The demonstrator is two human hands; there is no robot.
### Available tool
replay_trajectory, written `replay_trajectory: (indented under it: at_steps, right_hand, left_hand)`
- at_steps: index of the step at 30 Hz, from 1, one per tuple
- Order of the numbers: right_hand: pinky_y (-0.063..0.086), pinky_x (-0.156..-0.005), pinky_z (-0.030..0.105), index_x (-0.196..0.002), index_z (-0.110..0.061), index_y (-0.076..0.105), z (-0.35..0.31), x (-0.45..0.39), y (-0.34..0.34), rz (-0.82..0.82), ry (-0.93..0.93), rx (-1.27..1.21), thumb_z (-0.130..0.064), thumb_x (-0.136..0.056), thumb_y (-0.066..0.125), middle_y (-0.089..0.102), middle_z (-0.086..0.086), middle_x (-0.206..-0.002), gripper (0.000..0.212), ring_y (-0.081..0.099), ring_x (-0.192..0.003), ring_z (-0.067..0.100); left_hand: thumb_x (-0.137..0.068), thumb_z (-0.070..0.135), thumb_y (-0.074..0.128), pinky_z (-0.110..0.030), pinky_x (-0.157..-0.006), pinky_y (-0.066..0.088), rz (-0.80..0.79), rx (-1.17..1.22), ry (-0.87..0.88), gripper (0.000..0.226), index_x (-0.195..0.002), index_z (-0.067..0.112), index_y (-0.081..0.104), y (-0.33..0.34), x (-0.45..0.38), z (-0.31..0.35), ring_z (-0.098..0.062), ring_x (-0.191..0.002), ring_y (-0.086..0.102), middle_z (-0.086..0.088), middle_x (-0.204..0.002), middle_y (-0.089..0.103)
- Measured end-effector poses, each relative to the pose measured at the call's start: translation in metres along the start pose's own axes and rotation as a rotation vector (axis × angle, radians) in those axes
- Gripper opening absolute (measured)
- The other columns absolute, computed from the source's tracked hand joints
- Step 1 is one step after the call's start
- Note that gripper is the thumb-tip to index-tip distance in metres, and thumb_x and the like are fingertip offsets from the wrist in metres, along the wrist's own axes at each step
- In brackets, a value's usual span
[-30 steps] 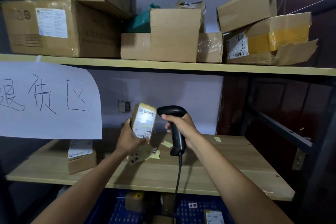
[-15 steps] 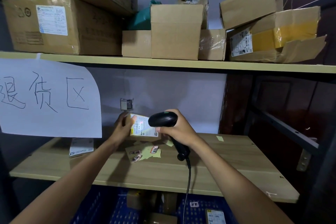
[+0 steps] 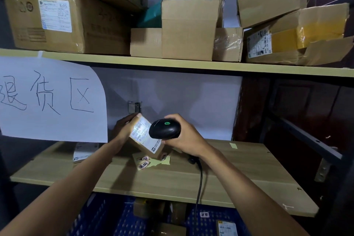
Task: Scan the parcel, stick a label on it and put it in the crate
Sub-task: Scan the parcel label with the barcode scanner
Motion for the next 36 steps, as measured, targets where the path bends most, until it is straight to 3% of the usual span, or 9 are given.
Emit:
replay_trajectory:
  at_steps: [8, 12, 14, 18, 21, 23, 26, 30, 36]
  right_hand:
    - [0.052, -0.097, 0.033, -0.123, -0.036, 0.052, -0.002, -0.003, 0.0, -0.011, -0.02, 0.027, -0.025, -0.065, 0.087, 0.068, -0.013, -0.118, 0.069, 0.064, -0.108, 0.01]
    - [0.052, -0.095, 0.03, -0.122, -0.037, 0.052, -0.001, -0.003, 0.002, -0.029, -0.01, 0.034, -0.025, -0.065, 0.087, 0.068, -0.014, -0.117, 0.068, 0.064, -0.108, 0.008]
    - [0.052, -0.095, 0.03, -0.12, -0.039, 0.053, 0.002, -0.004, 0.001, -0.037, 0.022, 0.063, -0.03, -0.063, 0.087, 0.069, -0.015, -0.114, 0.067, 0.064, -0.106, 0.008]
    - [0.058, -0.089, 0.04, -0.112, -0.027, 0.058, 0.035, -0.008, -0.012, 0.028, 0.277, 0.081, -0.033, -0.059, 0.086, 0.075, 0.0, -0.102, 0.06, 0.072, -0.094, 0.023]
    - [0.064, -0.074, 0.04, -0.117, -0.009, 0.06, 0.083, 0.001, -0.031, 0.096, 0.598, -0.026, -0.018, -0.066, 0.083, 0.075, 0.011, -0.087, 0.056, 0.073, -0.068, 0.025]
    - [0.063, -0.066, 0.036, -0.12, 0.0, 0.059, 0.115, 0.013, -0.043, 0.106, 0.742, -0.094, -0.012, -0.069, 0.081, 0.073, 0.013, -0.077, 0.057, 0.069, -0.058, 0.024]
    - [0.06, -0.084, 0.054, -0.116, 0.006, 0.061, 0.155, 0.029, -0.052, 0.127, 0.896, -0.136, -0.011, -0.067, 0.081, 0.07, 0.02, -0.078, 0.056, 0.068, -0.07, 0.034]
    - [0.054, -0.095, 0.058, -0.127, 0.005, 0.053, 0.189, 0.042, -0.05, 0.138, 0.986, -0.112, -0.018, -0.063, 0.083, 0.066, 0.031, -0.118, 0.075, 0.066, -0.109, 0.045]
    - [0.055, -0.094, 0.053, -0.132, 0.002, 0.046, 0.185, 0.045, -0.052, 0.176, 1.008, -0.085, -0.026, -0.066, 0.085, 0.065, 0.025, -0.12, 0.081, 0.067, -0.108, 0.04]
  left_hand:
    - [-0.073, 0.059, 0.066, -0.042, -0.089, 0.057, -0.024, -0.067, 0.015, 0.032, -0.079, 0.029, 0.072, 0.0, -0.005, 0.002, -0.026, -0.081, 0.072, -0.007, -0.096, 0.076]
    - [-0.076, 0.059, 0.064, -0.046, -0.091, 0.056, -0.054, -0.083, 0.028, 0.042, -0.1, 0.025, 0.073, 0.002, -0.003, 0.003, -0.028, -0.086, 0.072, -0.009, -0.101, 0.075]
    - [-0.079, 0.058, 0.062, -0.045, -0.088, 0.057, -0.059, -0.092, 0.027, 0.039, -0.095, 0.024, 0.072, 0.004, -0.003, 0.003, -0.028, -0.083, 0.071, -0.01, -0.101, 0.074]
    - [-0.085, 0.054, 0.058, -0.028, -0.07, 0.053, -0.021, -0.077, 0.027, 0.027, -0.082, 0.028, 0.066, 0.002, 0.0, 0.0, -0.02, -0.076, 0.07, -0.01, -0.101, 0.074]
    - [-0.086, 0.054, 0.057, -0.039, -0.092, 0.052, 0.003, -0.075, 0.028, 0.031, -0.095, 0.026, 0.064, -0.007, -0.001, -0.006, -0.027, -0.1, 0.067, -0.009, -0.111, 0.072]
    - [-0.085, 0.054, 0.059, -0.044, -0.096, 0.051, -0.018, -0.047, 0.002, 0.033, -0.102, 0.026, 0.063, -0.011, -0.001, -0.011, -0.028, -0.108, 0.063, -0.009, -0.115, 0.07]
    - [-0.083, 0.054, 0.061, -0.042, -0.082, 0.053, -0.044, 0.004, -0.045, 0.036, -0.104, 0.025, 0.062, -0.013, 0.001, -0.017, -0.029, -0.105, 0.064, -0.01, -0.113, 0.069]
    - [-0.086, 0.055, 0.056, -0.046, -0.087, 0.054, -0.036, 0.018, -0.085, 0.039, -0.108, 0.024, 0.062, -0.013, -0.001, -0.024, -0.031, -0.105, 0.063, -0.012, -0.115, 0.069]
    - [-0.09, 0.054, 0.05, -0.047, -0.089, 0.051, -0.004, 0.084, -0.155, 0.047, -0.119, 0.018, 0.059, -0.014, -0.003, -0.033, -0.036, -0.114, 0.059, -0.015, -0.124, 0.064]
Point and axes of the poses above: each hand's wrist, its own x-axis away from the middle knuckle, its own y-axis out of the palm, z = x × y, the point moved 3 cm from there along -x, towards the middle knuckle
